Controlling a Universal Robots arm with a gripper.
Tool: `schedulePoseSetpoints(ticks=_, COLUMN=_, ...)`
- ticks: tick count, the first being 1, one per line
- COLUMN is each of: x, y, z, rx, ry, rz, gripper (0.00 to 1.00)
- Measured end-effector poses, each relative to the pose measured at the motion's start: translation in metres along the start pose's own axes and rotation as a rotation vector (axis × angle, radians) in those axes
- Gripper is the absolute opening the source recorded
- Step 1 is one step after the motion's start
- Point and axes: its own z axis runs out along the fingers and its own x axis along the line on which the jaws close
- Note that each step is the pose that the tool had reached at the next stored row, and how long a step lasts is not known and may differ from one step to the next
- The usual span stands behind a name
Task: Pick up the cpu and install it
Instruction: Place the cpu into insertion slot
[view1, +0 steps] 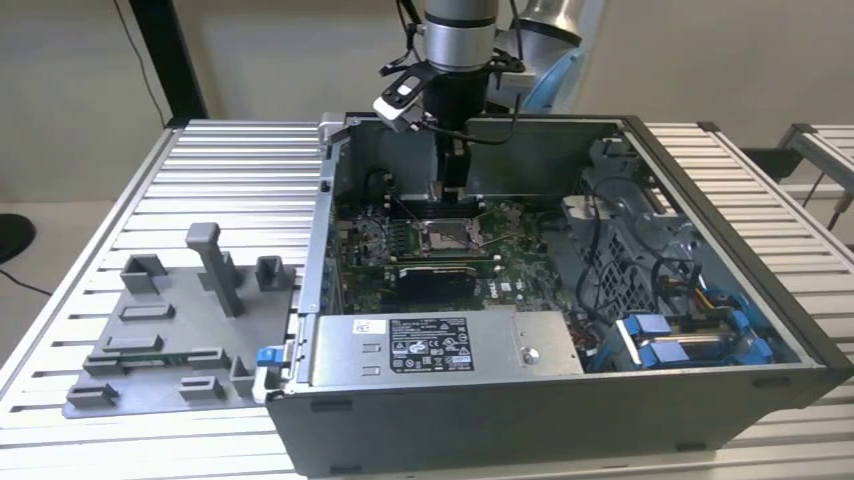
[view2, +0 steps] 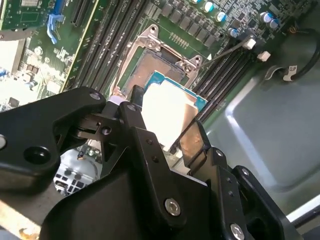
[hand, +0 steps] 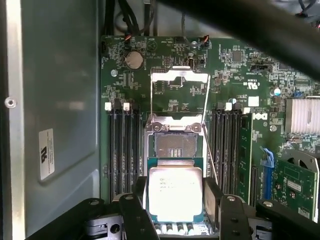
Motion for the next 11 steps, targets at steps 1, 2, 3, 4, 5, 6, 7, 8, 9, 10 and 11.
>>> schedulePoseSetpoints(ticks=1, x=0.0, y=0.0002, z=0.0012, rx=0.0001, ry=0.0, rz=0.0, gripper=0.0)
schedulePoseSetpoints(ticks=2, x=0.0001, y=0.0003, z=0.0027, rx=0.0001, ry=0.0, rz=0.0, gripper=0.0)
schedulePoseSetpoints(ticks=3, x=0.0002, y=0.0005, z=0.0046, rx=0.0002, ry=-0.0001, rz=0.0, gripper=0.0)
schedulePoseSetpoints(ticks=4, x=0.0003, y=0.0008, z=0.0065, rx=0.0, ry=0.0002, rz=0.0, gripper=0.0)
schedulePoseSetpoints(ticks=5, x=0.0004, y=0.0013, z=0.0083, rx=0.0003, ry=0.0001, rz=0.0, gripper=0.0)
schedulePoseSetpoints(ticks=6, x=0.0004, y=0.0019, z=0.01, rx=0.0007, ry=0.0, rz=0.0, gripper=0.0)
schedulePoseSetpoints(ticks=7, x=0.0005, y=0.0025, z=0.0117, rx=0.001, ry=-0.0001, rz=0.0, gripper=0.0)
schedulePoseSetpoints(ticks=8, x=0.0006, y=0.003, z=0.0135, rx=0.0012, ry=0.0, rz=0.0, gripper=0.0)
schedulePoseSetpoints(ticks=9, x=0.0007, y=0.0034, z=0.0153, rx=0.0013, ry=0.0, rz=0.0, gripper=0.0)
schedulePoseSetpoints(ticks=10, x=0.0007, y=0.0037, z=0.0171, rx=0.0015, ry=0.0, rz=0.0, gripper=0.0)
schedulePoseSetpoints(ticks=11, x=0.0008, y=0.0038, z=0.0188, rx=0.0015, ry=0.0, rz=0.0, gripper=0.0)
